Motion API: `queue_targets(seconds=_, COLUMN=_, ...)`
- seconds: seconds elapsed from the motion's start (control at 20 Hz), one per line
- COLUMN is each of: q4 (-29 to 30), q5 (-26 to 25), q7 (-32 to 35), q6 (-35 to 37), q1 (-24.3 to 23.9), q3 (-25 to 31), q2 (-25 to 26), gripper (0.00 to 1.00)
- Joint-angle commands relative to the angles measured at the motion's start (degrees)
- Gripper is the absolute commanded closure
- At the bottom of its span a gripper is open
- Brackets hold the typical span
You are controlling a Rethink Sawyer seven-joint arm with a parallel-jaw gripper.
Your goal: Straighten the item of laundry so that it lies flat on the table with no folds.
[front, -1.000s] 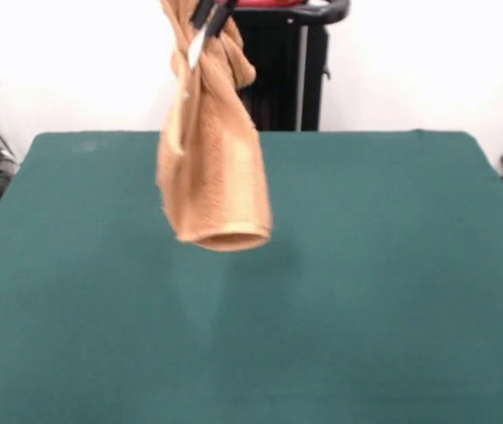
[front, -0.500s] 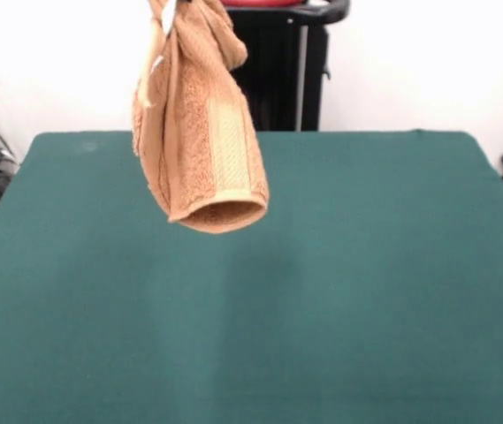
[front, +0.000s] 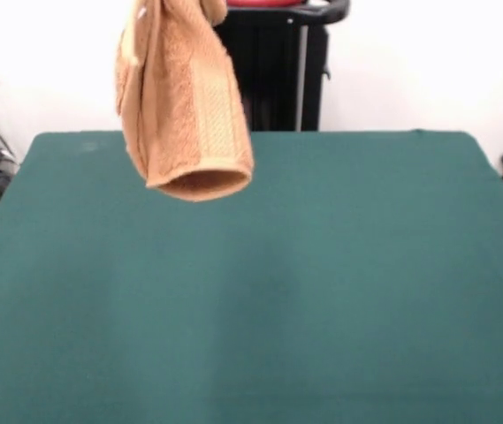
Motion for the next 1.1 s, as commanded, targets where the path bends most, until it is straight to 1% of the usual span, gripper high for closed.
queue_targets(seconds=0.05, q4=-2.6, q5=-0.9, q7=6.8, q6=7.0, q1=1.8, q3=-0.4, q2=1.9, gripper=1.0)
queue_targets(seconds=0.1, q4=-2.1, q5=0.2, q7=6.6, q6=6.9, q1=1.5, q3=-0.3, q2=1.7, gripper=0.0)
queue_targets(seconds=0.4, q4=-0.6, q5=1.9, q7=8.2, q6=5.1, q1=0.7, q3=0.2, q2=1.5, gripper=0.0)
queue_targets(seconds=0.9, q4=2.1, q5=6.5, q7=5.8, q6=3.7, q1=-2.5, q3=3.1, q2=1.7, gripper=0.0)
queue_targets(seconds=1.0, q4=3.1, q5=7.1, q7=5.4, q6=1.9, q1=-2.9, q3=3.5, q2=1.5, gripper=0.0)
queue_targets(seconds=1.1, q4=6.7, q5=9.3, q7=5.3, q6=-3.9, q1=-4.5, q3=4.9, q2=0.9, gripper=0.0)
